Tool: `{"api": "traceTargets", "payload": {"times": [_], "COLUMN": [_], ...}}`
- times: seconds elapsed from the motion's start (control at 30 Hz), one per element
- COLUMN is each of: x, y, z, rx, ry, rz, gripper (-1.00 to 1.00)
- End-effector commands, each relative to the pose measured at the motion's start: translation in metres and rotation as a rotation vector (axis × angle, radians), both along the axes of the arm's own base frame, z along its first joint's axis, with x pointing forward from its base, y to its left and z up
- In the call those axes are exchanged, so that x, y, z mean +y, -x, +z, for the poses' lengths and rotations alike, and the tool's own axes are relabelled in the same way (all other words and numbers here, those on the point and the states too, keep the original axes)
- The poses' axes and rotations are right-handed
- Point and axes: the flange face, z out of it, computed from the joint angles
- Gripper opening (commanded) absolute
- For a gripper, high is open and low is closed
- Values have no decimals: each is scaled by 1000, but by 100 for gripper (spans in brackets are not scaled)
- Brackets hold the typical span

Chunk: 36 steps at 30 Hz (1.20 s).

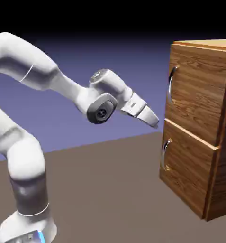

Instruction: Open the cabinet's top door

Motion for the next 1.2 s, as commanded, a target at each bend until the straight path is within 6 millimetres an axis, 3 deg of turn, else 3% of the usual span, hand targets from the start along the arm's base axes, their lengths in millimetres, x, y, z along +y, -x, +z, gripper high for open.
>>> {"api": "traceTargets", "payload": {"times": [0.0, 0.3, 0.6, 0.9, 1.17], "x": [-3, -20, -13, 13, 43], "y": [2, 23, 45, 55, 45], "z": [8, 67, 108, 128, 124], "rx": [-14, -141, -277, -414, -526], "ry": [-8, -76, -122, -136, -118], "rz": [-15, -123, -176, -181, -155], "gripper": [100, 100, 100, 100, 100]}}
